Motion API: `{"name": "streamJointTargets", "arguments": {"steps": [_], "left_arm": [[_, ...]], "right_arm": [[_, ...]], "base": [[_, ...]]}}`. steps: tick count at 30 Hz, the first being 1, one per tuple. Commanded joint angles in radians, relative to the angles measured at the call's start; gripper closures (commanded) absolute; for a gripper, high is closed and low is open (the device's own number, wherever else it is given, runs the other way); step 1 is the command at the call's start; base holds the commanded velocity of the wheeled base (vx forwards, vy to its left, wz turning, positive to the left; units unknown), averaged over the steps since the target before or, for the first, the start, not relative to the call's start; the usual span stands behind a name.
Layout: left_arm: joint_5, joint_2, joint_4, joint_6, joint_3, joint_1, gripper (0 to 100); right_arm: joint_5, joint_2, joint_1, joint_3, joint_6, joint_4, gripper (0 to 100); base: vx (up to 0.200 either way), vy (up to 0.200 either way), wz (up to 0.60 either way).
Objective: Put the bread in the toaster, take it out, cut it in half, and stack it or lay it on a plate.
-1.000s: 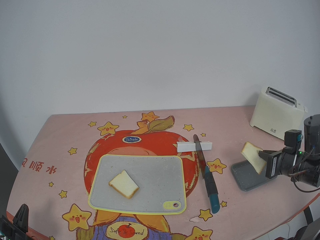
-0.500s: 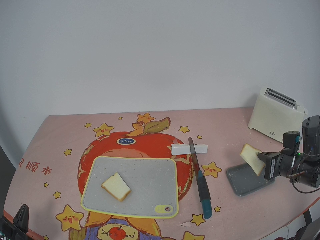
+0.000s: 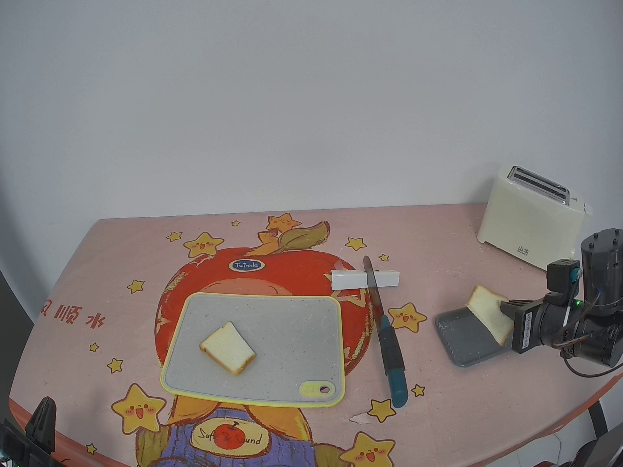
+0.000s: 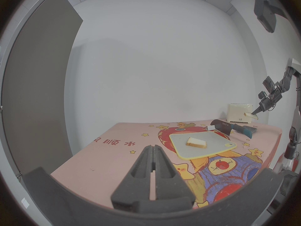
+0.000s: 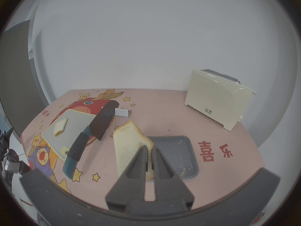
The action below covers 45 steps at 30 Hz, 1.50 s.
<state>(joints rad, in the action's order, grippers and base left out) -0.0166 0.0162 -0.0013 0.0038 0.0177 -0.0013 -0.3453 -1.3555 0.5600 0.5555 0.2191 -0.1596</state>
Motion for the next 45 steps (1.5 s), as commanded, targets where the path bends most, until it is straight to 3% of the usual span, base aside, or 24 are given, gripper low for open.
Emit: {"name": "streamJointTargets", "arguments": {"steps": [1, 5, 14, 21, 27, 45], "left_arm": [[0.0, -0.016, 0.0, 0.001, -0.018, 0.0, 100], [0.0, -0.016, 0.0, 0.001, -0.018, 0.0, 100], [0.0, -0.016, 0.0, 0.001, -0.018, 0.0, 100], [0.0, -0.016, 0.0, 0.001, -0.016, 0.0, 100], [0.0, -0.016, 0.0, 0.001, -0.018, 0.0, 100], [0.0, -0.016, 0.0, 0.002, -0.018, 0.0, 100]], "right_arm": [[0.0, -0.036, -0.032, 0.001, 0.0, -0.005, 100], [-0.007, -0.074, -0.04, 0.004, 0.012, -0.017, 100], [0.006, -0.162, -0.134, 0.023, 0.016, -0.025, 100], [0.005, -0.228, -0.137, 0.035, 0.019, -0.064, 100], [0.006, -0.264, -0.135, 0.037, 0.057, -0.095, 100], [0.009, -0.329, -0.135, 0.053, 0.095, -0.138, 100]], "base": [[0.0, 0.0, 0.0], [0.0, 0.0, 0.0], [0.0, 0.0, 0.0], [0.0, 0.0, 0.0], [0.0, 0.0, 0.0], [0.0, 0.0, 0.0]]}}
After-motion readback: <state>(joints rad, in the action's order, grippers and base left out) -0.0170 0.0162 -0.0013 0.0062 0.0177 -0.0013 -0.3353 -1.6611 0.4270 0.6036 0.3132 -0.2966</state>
